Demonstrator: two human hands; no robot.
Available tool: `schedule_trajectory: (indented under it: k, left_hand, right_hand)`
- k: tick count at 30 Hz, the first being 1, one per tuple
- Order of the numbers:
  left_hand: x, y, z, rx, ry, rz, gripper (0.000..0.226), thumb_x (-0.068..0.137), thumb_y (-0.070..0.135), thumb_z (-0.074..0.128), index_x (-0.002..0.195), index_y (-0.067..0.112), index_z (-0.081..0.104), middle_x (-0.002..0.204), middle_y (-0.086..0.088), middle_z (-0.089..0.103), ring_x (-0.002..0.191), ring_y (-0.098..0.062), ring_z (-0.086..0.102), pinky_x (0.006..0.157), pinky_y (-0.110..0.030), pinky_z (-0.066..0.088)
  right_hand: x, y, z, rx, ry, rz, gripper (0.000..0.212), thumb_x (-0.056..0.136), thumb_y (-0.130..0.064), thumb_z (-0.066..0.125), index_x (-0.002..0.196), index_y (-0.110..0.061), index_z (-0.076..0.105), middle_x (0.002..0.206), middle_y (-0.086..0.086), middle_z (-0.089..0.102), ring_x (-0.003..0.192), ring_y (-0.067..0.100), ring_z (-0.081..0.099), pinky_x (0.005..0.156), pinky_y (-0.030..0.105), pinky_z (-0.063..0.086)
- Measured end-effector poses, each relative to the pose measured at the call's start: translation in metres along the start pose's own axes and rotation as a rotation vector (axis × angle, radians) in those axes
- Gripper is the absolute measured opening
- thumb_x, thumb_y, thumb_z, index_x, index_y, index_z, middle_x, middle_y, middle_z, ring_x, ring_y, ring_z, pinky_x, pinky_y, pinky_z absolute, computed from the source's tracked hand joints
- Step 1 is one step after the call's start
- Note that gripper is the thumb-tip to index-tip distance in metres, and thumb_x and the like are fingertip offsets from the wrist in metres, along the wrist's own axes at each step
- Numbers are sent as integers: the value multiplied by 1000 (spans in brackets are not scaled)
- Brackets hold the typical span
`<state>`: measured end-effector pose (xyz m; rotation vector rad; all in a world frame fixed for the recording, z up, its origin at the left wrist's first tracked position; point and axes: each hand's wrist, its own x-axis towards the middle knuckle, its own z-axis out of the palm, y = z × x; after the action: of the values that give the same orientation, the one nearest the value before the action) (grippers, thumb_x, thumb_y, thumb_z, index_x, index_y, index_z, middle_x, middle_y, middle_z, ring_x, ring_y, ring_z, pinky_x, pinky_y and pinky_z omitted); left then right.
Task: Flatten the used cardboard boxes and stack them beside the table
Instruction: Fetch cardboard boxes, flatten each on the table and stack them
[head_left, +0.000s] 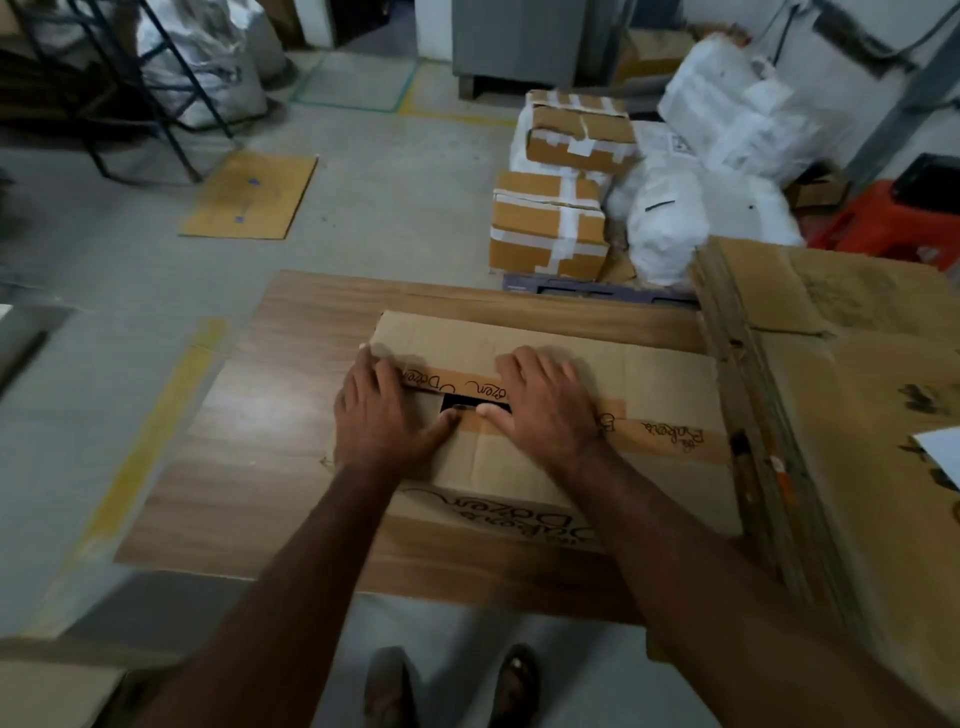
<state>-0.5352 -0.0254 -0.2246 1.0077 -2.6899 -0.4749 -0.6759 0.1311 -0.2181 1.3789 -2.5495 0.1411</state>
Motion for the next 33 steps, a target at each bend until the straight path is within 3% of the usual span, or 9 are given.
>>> schedule_trajectory:
  k: [4,9,15,19,22,25,28,31,33]
  left_hand:
    - [2,-2,2,-32,107,40,99,70,81,64,131,8,39,147,-19,34,135,-37,35,110,-52,41]
    - [-3,-2,3,4,249,117,88,73,77,65,119,5,43,137,-21,37,123,-40,38,99,-47,40]
    - [5,16,-8,226,-35,-58,98,75,83,59,137,9,41,135,-13,40,125,-30,37,101,-43,48]
    - [26,49,-18,424,-120,-172,82,84,70,63,133,6,51,132,-17,48,122,-32,43,91,-42,51]
    - [32,66,-26,515,-147,-100,55,99,55,50,124,7,60,121,-16,62,112,-30,56,87,-37,48]
    - [29,67,-42,502,-146,-14,43,105,46,42,115,11,64,109,-11,69,98,-29,65,75,-36,48]
    - [28,70,-54,596,-183,106,28,102,38,55,117,16,62,98,-4,67,76,-21,58,64,-33,44]
    - [24,76,-49,601,-226,96,33,94,34,70,119,14,59,102,-3,65,83,-17,61,68,-29,47]
    - [25,77,-44,598,-210,58,29,97,31,67,118,12,63,109,-7,66,92,-18,64,72,-27,50]
  right_hand:
    - [7,7,22,30,95,-10,50,99,-52,53,125,-11,63,118,8,66,105,27,63,89,43,53]
    - [11,1,29,98,313,121,39,108,-42,46,110,-12,70,94,4,71,79,21,67,69,35,57]
    - [13,2,35,86,308,144,35,107,-42,47,111,-14,68,96,4,69,80,21,65,66,34,55]
    - [12,3,37,93,314,137,34,104,-42,52,113,-13,69,99,5,71,86,23,67,72,36,55]
    - [13,6,34,136,337,169,34,101,-44,57,117,-16,70,104,3,72,93,23,67,75,36,52]
    - [12,4,31,144,303,184,45,99,-44,62,141,-29,58,123,-1,70,111,25,66,87,41,49]
    - [14,0,24,180,278,157,63,92,-34,74,149,-33,48,126,2,72,119,30,66,96,51,50]
    - [15,0,20,202,298,159,68,83,-23,84,144,-29,56,119,3,75,113,28,70,88,48,54]
    - [14,-1,19,188,346,145,66,81,-18,85,141,-27,60,116,3,76,111,25,71,86,46,55]
